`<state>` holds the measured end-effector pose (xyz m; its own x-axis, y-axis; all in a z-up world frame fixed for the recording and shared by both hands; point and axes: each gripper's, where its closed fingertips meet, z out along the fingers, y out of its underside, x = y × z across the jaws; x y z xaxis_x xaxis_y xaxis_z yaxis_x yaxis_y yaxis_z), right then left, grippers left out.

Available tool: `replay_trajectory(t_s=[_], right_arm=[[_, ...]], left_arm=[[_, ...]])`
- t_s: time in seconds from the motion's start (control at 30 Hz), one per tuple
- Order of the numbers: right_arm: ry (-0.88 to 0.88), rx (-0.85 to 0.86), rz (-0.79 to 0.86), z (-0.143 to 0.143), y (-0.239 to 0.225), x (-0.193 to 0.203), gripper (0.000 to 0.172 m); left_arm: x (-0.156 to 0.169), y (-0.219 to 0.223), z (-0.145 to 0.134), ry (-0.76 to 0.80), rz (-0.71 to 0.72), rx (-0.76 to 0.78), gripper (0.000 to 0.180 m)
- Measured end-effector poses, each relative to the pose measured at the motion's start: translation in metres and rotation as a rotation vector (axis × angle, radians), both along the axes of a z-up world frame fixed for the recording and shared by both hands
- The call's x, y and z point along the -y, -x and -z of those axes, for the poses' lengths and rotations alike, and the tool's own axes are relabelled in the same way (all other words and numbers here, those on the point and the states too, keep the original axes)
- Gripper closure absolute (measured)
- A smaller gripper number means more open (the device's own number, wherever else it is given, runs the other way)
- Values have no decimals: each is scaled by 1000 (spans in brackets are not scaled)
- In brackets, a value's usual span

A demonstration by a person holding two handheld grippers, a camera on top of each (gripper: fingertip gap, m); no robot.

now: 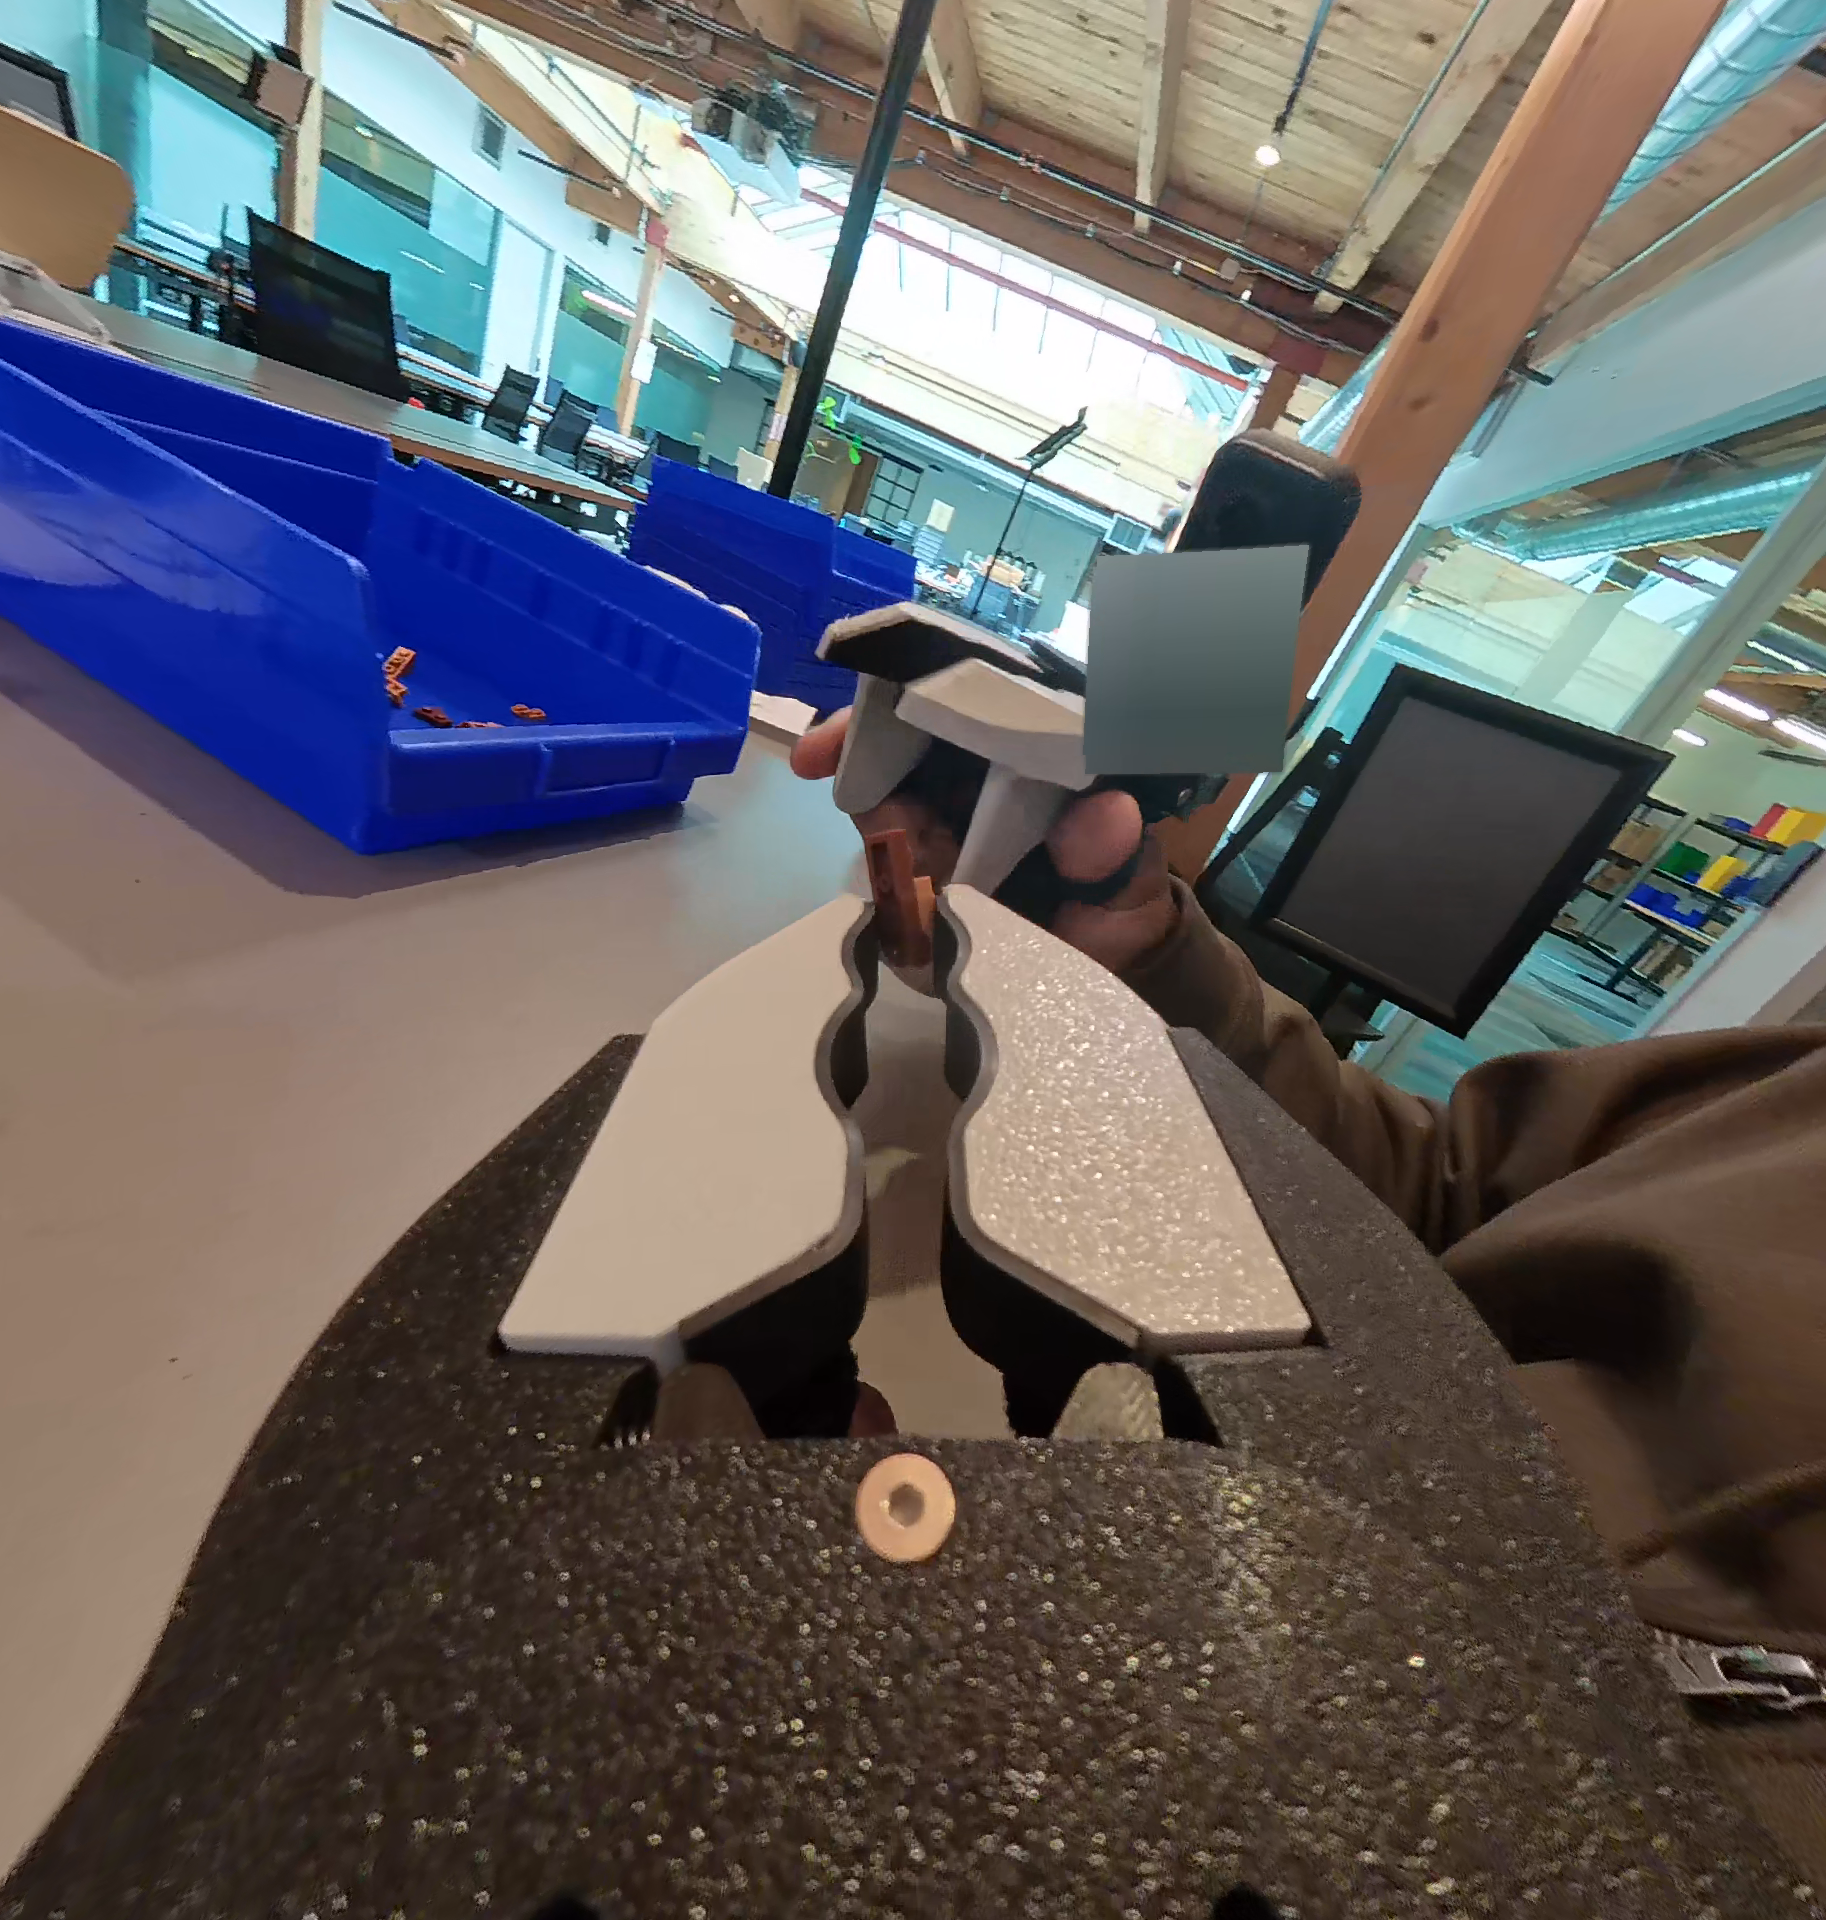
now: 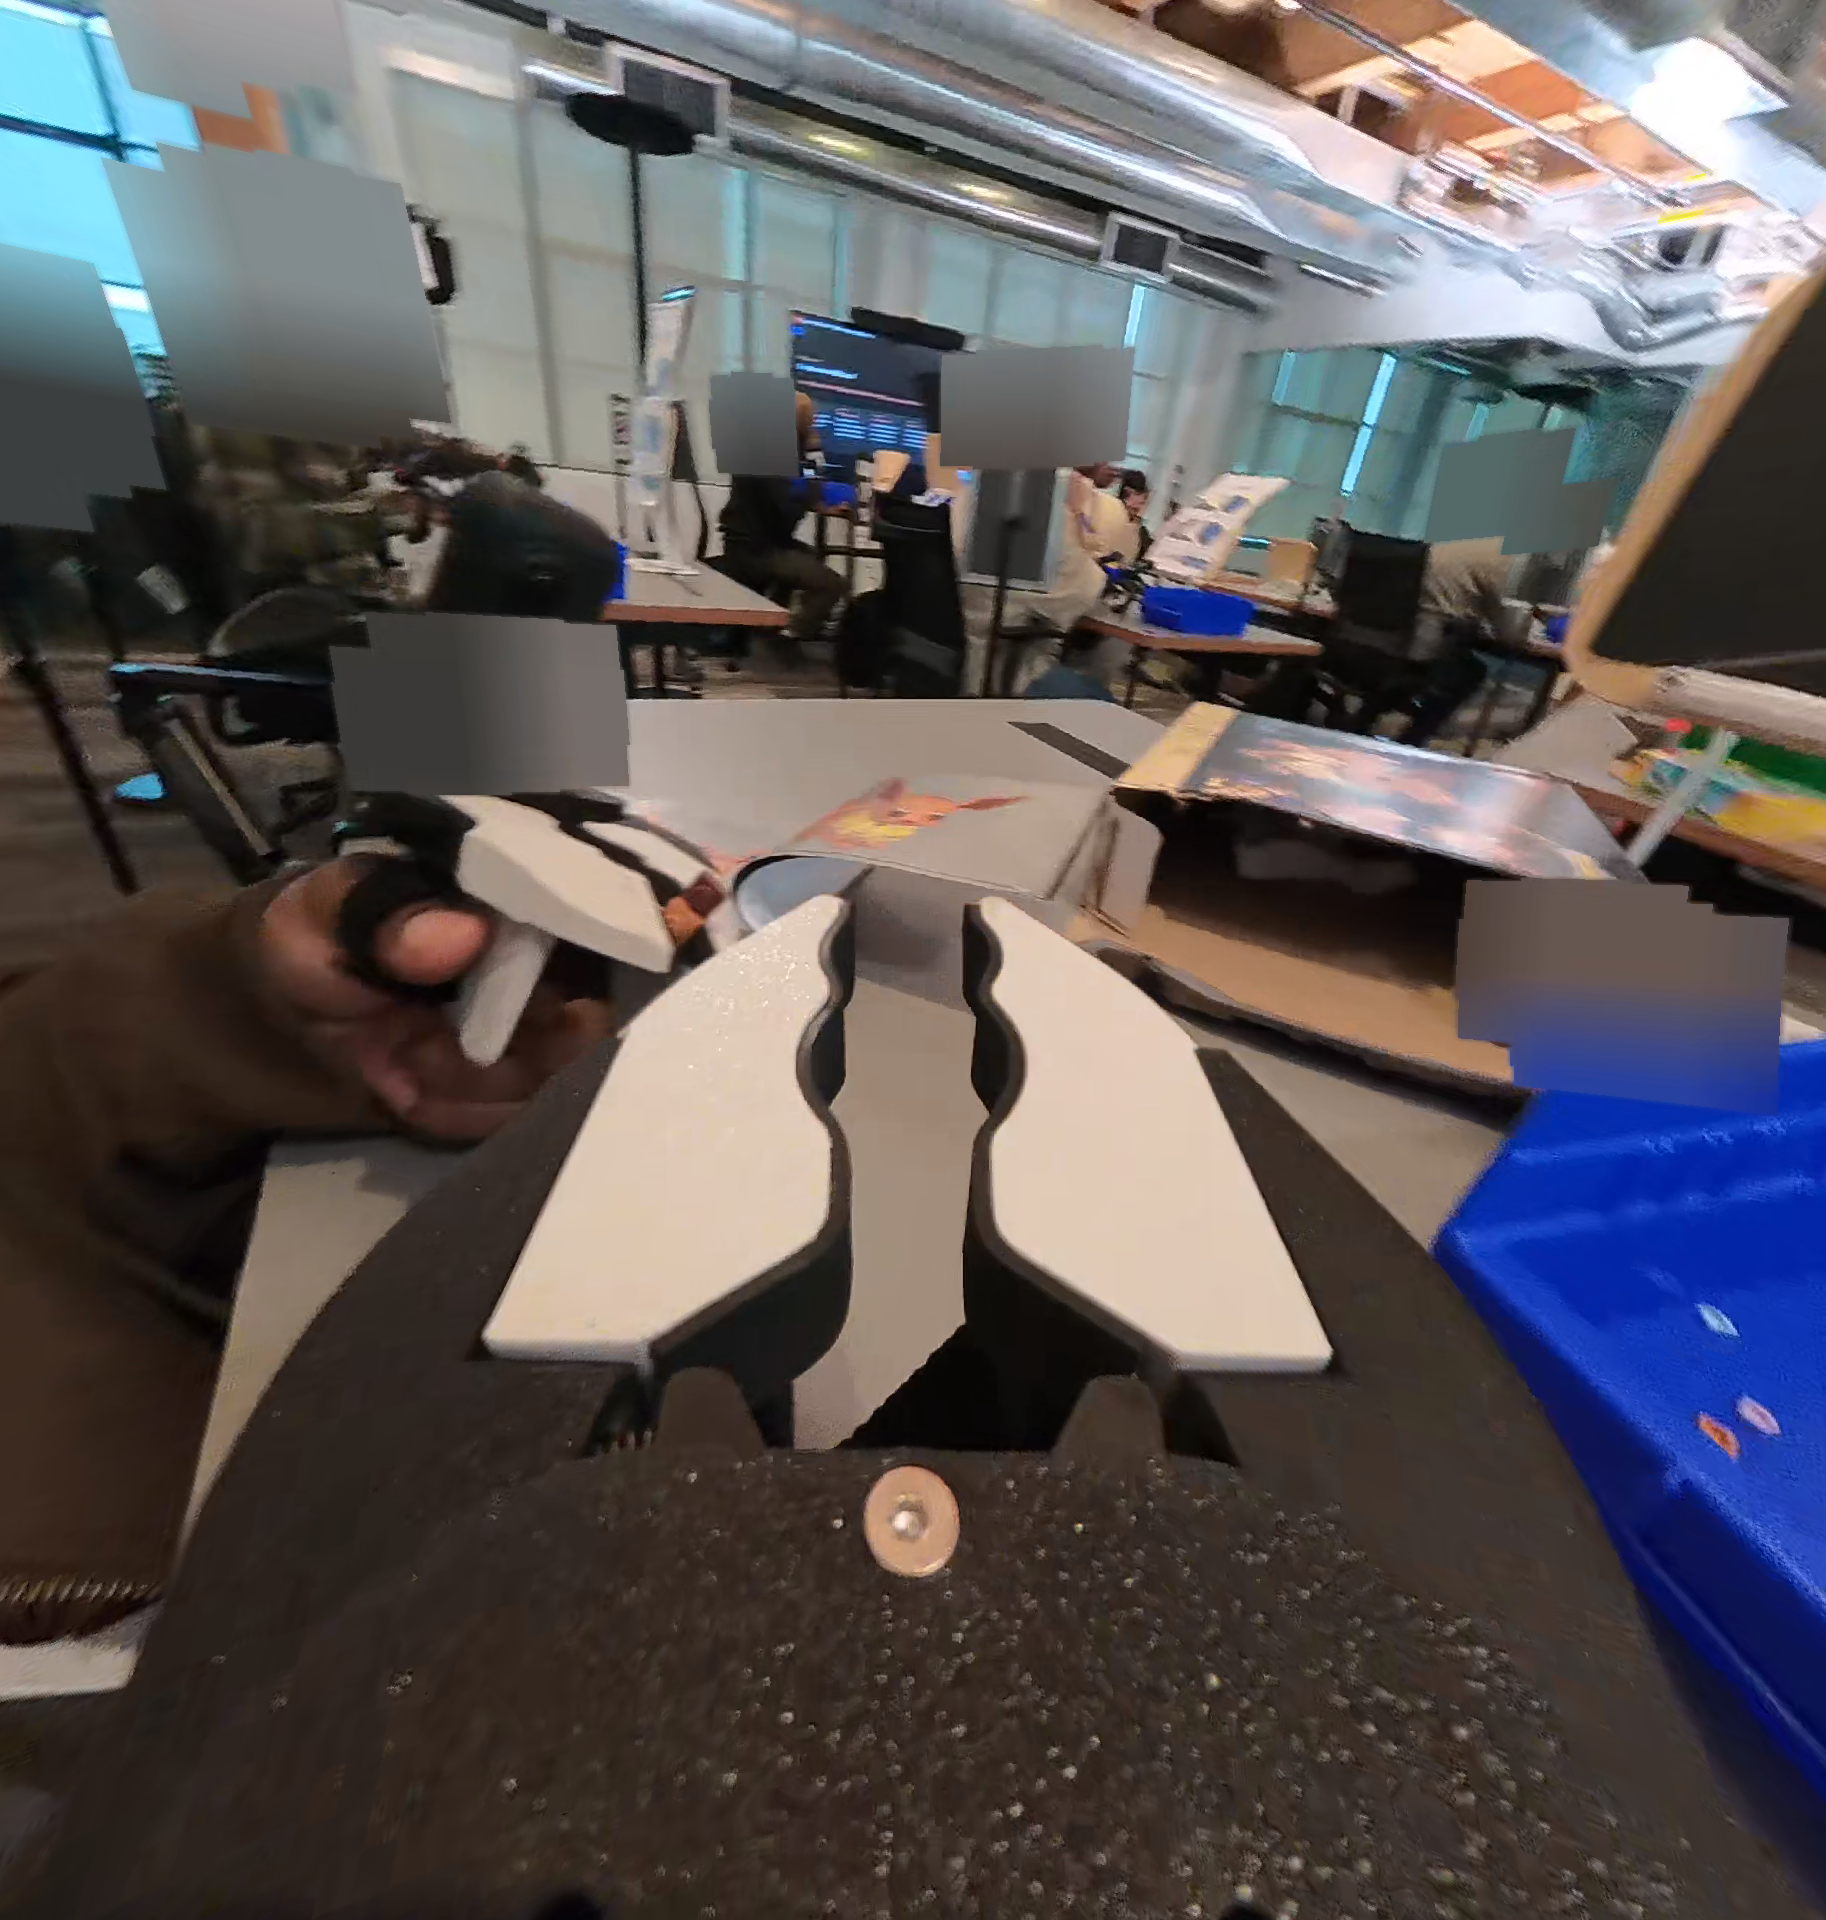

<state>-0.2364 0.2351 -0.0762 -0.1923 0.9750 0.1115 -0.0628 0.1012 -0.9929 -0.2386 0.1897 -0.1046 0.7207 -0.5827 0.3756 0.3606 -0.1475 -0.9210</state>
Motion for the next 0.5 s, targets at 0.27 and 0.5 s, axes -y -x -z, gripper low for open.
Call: replay_trajectory(t_s=[0.27, 0.5], right_arm=[[136, 117, -195, 15, 7, 32, 153], [292, 186, -295, 23, 12, 44, 153]], left_arm=[[-1, 0, 0, -75, -109, -212, 171], [-5, -2, 9, -95, -189, -404, 171]])
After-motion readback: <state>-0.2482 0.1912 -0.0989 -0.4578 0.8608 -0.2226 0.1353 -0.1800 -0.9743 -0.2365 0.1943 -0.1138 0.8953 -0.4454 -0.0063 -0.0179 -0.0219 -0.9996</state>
